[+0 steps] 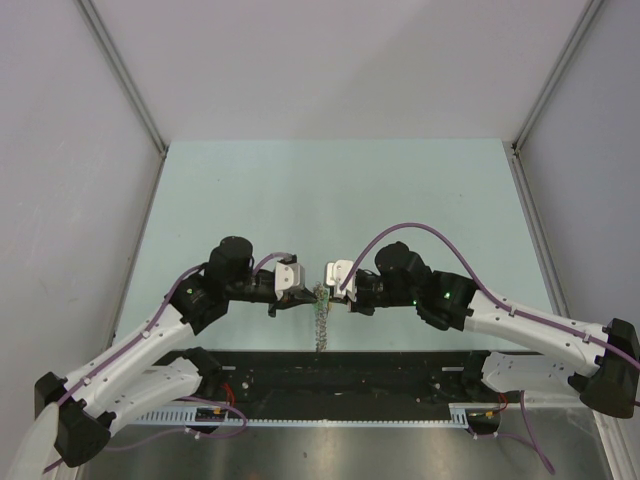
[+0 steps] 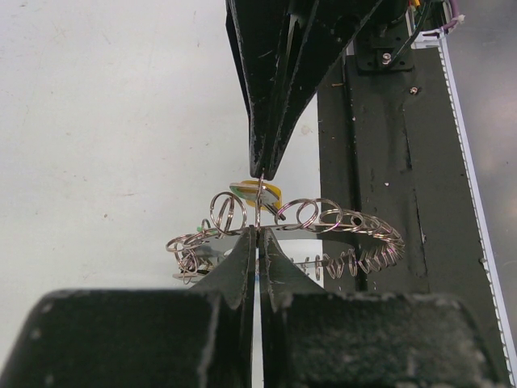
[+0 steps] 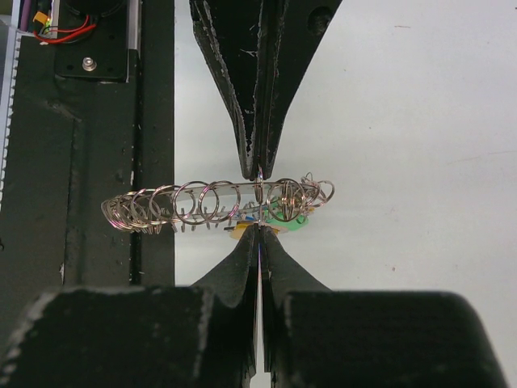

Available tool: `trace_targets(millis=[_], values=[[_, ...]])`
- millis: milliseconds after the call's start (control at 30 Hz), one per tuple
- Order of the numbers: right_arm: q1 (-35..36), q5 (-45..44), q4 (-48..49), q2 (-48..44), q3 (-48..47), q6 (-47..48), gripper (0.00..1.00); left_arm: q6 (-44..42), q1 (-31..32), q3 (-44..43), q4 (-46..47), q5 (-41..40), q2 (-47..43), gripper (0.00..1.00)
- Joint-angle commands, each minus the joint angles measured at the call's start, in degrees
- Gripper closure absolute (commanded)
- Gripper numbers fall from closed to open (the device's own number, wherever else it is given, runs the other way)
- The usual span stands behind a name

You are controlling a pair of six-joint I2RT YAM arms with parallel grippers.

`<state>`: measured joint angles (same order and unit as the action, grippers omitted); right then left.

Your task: Put the keys on the keyring

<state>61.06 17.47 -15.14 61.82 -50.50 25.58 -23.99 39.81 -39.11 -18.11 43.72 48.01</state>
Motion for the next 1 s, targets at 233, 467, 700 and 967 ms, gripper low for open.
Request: trace_targets(millis=[233,467,700,967], values=[[0.3,2.4,2.1,-0.3,-2.7,1.3,1.00,-0.8,0.4,-0.9,2.6,4.3,-0.5,1.00],[0.4,4.1,2.4,-0.4,-2.6,1.8,1.00,-0.8,0.4,-1.1,2.2,6.5,-0.1,1.00],[0.6,4.2,3.5,-0.7,-2.7,1.1,1.00,-0.8,0.6,-1.5,1.8,7.1,0.2,1.00],[1.1,4.3,4.1,0.1,-3.1,1.0,1.00,-0.4,0.9,-1.5,2.2,6.3,-0.3,1.00]])
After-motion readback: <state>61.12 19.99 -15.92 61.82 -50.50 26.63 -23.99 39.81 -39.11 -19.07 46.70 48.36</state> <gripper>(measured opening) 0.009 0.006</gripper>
